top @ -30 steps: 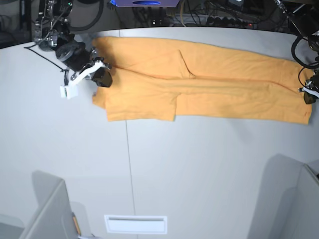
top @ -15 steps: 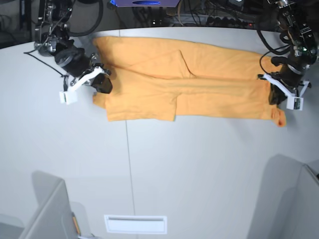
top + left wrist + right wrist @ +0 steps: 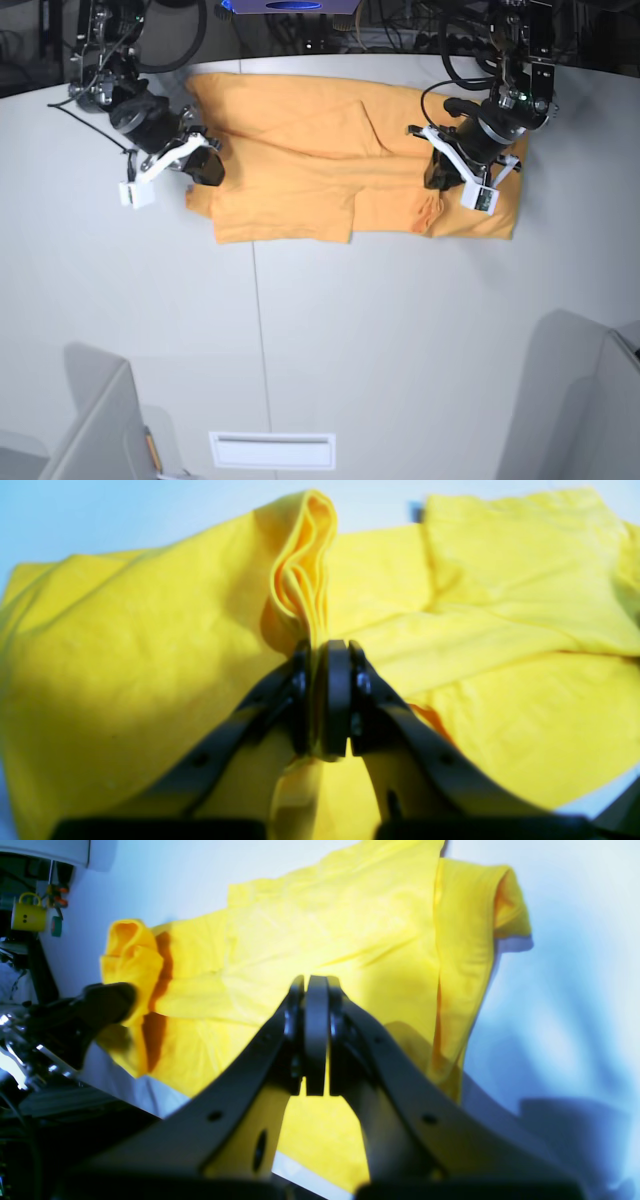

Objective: Fold the T-shirt properly
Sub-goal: 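Lay the strip end down midway and release with the left gripper, then grasp the other strip end with the right gripper and fold it toward the left gripper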

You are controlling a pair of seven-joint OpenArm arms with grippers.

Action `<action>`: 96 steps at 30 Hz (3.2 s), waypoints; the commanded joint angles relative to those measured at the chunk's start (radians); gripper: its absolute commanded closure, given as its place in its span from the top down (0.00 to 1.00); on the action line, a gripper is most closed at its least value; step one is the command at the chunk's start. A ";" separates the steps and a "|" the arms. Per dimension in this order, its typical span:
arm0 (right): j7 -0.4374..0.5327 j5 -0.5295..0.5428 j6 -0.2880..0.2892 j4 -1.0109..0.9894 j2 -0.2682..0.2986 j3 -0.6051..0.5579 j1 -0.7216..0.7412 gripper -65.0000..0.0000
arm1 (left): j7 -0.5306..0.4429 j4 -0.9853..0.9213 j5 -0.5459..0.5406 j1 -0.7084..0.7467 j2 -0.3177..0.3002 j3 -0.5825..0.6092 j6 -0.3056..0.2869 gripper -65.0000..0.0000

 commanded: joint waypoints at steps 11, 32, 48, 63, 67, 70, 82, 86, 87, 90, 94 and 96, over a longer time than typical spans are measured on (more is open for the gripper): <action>0.018 0.020 0.009 0.015 0.007 0.005 0.004 0.00 | -0.021 0.015 -0.010 -0.010 -0.008 0.011 -0.004 0.00; 0.018 0.020 0.006 0.015 0.004 0.005 0.004 0.00 | -0.021 0.015 -0.019 -0.014 0.053 0.053 -0.004 0.54; -0.141 0.020 0.001 0.009 0.002 0.127 0.036 0.55 | -0.021 0.023 -0.194 -0.001 -0.017 0.002 -0.009 0.75; -0.175 0.016 0.006 -0.232 0.007 0.095 0.085 0.75 | -0.028 -0.193 -0.206 0.048 -0.119 -0.567 -0.009 0.00; -0.173 0.016 0.006 -0.241 0.004 0.023 0.080 0.75 | -0.032 -0.273 -0.205 0.045 -0.132 -0.569 -0.009 0.00; -0.164 0.017 0.004 -0.267 -0.002 -0.006 0.080 0.75 | -0.032 -0.273 -0.205 0.043 -0.126 -0.565 -0.009 0.00; -0.150 0.014 0.006 -0.313 -0.024 0.035 0.111 0.05 | -0.190 -0.310 -0.133 0.042 -0.125 -0.325 -0.010 0.00; -0.150 0.013 0.003 -0.310 -0.018 0.041 0.153 0.00 | -0.196 -0.330 -0.024 0.009 -0.122 -0.216 -0.010 0.00; -0.152 0.013 0.003 -0.307 -0.018 0.041 0.162 0.00 | -0.196 -0.333 -0.011 0.008 -0.122 -0.193 -0.010 0.00; -0.158 0.011 0.000 -0.303 -0.015 0.032 0.183 0.00 | -0.196 -0.333 -0.010 0.000 -0.120 -0.137 -0.010 0.00; -0.152 0.011 -0.083 -0.298 0.008 -0.008 0.202 0.00 | -0.196 -0.328 -0.011 -0.029 -0.120 -0.051 -0.010 0.00; -0.150 0.007 -0.106 -0.273 0.021 -0.034 0.212 0.00 | -0.196 -0.335 -0.011 -0.041 -0.119 -0.030 -0.010 0.00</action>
